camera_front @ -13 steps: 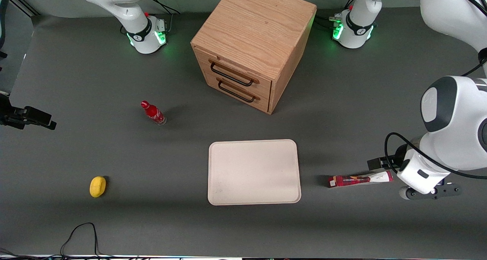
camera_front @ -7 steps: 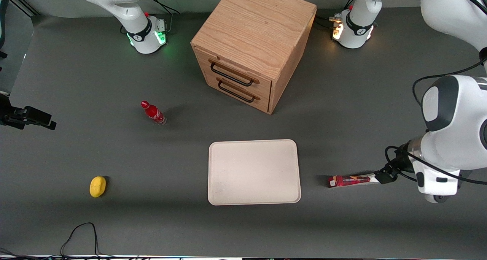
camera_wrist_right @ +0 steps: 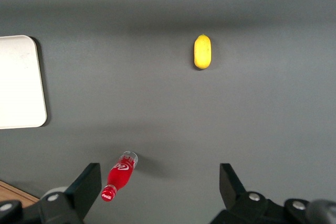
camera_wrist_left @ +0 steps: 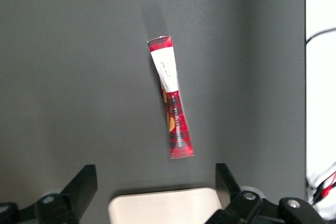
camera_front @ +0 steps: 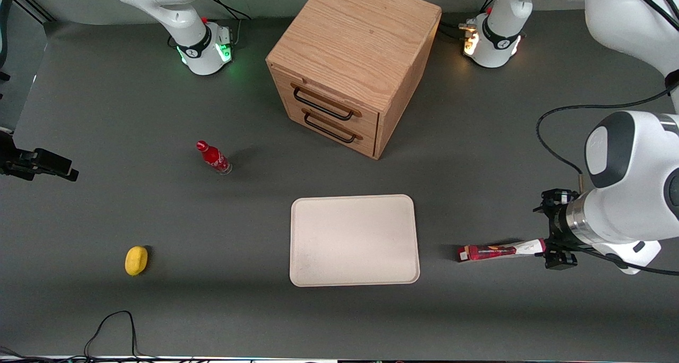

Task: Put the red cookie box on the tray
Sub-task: 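Lower the open left gripper over the red cookie box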

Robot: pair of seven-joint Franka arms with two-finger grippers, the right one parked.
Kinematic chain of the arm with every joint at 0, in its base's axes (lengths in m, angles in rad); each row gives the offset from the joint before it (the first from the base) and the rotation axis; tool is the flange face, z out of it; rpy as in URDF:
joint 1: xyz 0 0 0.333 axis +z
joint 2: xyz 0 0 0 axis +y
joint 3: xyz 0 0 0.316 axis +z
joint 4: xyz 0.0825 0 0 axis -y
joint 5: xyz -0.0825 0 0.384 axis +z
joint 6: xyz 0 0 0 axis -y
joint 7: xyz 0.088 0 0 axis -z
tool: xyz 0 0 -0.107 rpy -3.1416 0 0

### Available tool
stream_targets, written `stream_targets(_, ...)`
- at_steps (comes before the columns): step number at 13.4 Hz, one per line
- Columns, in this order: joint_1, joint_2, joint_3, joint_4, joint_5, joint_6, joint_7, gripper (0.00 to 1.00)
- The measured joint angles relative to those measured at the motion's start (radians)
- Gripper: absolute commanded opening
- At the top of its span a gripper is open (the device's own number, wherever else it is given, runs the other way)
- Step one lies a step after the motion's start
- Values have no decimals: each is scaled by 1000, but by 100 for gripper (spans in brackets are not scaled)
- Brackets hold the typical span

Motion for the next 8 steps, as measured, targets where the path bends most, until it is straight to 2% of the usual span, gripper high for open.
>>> stream_targets(8,3,72,3,-179,4,265,-112,100)
